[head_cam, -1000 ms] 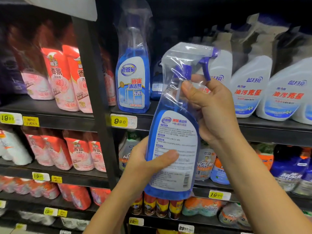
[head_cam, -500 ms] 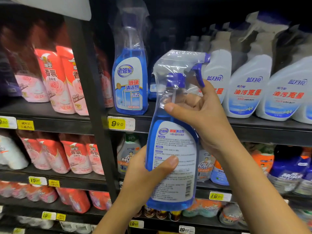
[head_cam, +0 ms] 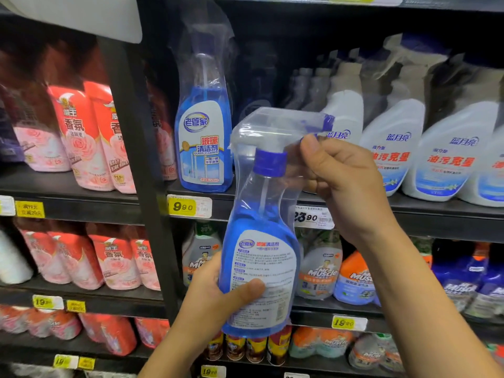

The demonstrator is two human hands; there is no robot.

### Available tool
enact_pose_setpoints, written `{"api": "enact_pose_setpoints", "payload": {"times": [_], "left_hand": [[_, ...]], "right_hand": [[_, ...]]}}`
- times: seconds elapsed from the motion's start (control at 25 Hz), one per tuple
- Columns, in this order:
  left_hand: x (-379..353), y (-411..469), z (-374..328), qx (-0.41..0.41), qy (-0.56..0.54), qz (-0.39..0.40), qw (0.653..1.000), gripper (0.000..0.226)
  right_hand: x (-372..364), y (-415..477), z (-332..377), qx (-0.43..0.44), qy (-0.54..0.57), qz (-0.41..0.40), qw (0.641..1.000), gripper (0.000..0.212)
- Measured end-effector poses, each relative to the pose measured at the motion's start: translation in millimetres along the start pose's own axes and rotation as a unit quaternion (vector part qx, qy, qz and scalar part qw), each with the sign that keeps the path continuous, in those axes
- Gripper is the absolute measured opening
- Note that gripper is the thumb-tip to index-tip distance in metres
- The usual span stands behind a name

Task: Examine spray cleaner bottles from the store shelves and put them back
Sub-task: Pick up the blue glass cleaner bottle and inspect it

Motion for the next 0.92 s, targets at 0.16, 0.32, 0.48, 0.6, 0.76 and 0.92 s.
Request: {"api": "enact_pose_setpoints", "payload": {"times": [0.16,0.32,0.48,0.6,0.76,0.92], "left_hand": [[10.5,2.1,4.7,-0.009,0.031,-0.016,0.999,0.064],[23.7,6.4,8.8,-0.034,0.090,-0.093,0.991,0.053],[29.2,4.5,14.3,-0.049,0.113,-0.088,0.988,0.042],[27.3,0.7,21.4,-0.024,0.111,-0.100,0.988,0.053],[19.4,-0.9,24.4,-0.047,0.091,-0.050,0.993,0.052],[16.4,-4.2,20.6,-0.036,0.075,-0.027,0.996,0.050]], "right_hand": [[-1.6,-9.6,7.5,0.034,0.026,0.051,0.998,0.024],[-6.8,-38.1,17.4,0.117,-0.028,0.138,0.983,0.017],[-10.5,-62.6,23.0,0.127,-0.021,0.203,0.971,0.029],[-12.4,-69.3,25.0,0.130,-0.035,0.220,0.966,0.032],[-9.8,-74.5,24.0,0.113,-0.009,0.186,0.976,0.035],[-5.5,-71.2,15.8,0.084,0.006,0.072,0.994,0.018]]}}
Point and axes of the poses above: each hand's wrist, its own y-axis towards the middle knuckle, its own x-axis out of the back of the hand, z = x × y, the point moved 3 cm from there along y, towards the middle knuckle, and after that the axes turned 14 degrees about x, right-handed, at the moved point
